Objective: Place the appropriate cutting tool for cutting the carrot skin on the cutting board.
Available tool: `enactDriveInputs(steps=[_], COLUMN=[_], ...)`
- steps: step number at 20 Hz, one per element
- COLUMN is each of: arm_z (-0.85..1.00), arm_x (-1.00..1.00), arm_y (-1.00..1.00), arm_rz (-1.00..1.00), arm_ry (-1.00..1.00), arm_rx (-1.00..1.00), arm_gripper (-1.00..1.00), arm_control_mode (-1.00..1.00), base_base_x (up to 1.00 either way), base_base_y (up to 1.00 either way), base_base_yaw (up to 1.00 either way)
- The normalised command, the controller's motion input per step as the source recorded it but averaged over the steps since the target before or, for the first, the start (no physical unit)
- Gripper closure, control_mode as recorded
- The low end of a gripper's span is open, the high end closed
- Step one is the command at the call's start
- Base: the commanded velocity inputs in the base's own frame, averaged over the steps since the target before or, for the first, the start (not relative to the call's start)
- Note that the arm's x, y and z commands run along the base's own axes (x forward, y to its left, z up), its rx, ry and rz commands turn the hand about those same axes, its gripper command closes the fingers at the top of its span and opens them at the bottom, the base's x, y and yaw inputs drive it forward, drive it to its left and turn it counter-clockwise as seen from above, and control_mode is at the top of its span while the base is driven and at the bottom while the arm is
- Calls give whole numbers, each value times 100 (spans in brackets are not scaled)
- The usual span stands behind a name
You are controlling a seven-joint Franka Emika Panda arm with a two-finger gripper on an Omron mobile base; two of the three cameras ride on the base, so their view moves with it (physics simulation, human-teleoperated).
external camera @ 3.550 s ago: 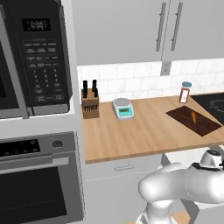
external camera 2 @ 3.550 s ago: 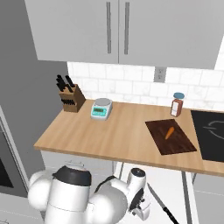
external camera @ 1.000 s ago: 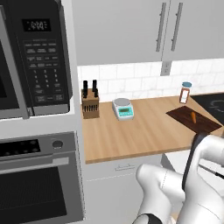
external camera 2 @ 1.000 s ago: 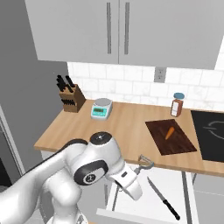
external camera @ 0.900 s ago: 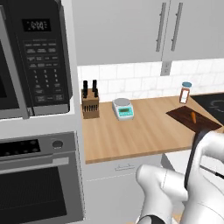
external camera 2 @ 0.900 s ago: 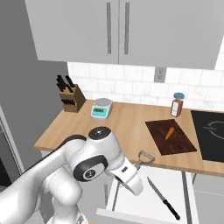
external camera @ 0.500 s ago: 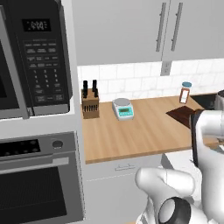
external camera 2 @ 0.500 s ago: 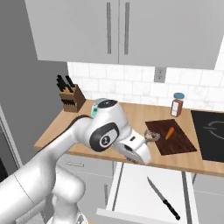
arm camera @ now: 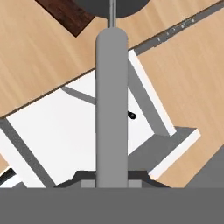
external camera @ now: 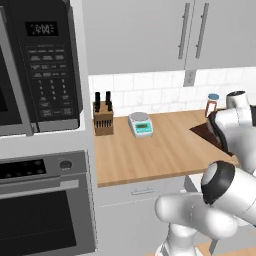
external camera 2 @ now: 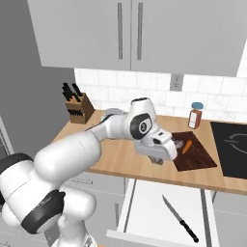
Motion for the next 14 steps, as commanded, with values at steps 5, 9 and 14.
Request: enactDriveInputs(steps=[5,9,14], arm_z=[-52,-26,-20], arm_x=[55,43,64], arm_y=[-43,-81,-59], arm_rz=[0,0,0], arm_ry=[9,0,0], arm_rx=[10,13,11], arm_gripper=[100,100,100], arm_control_mode=[-100,-100,-100], base_base_x=[0,0,0], base_base_y=[0,0,0], base_base_yaw=[0,0,0])
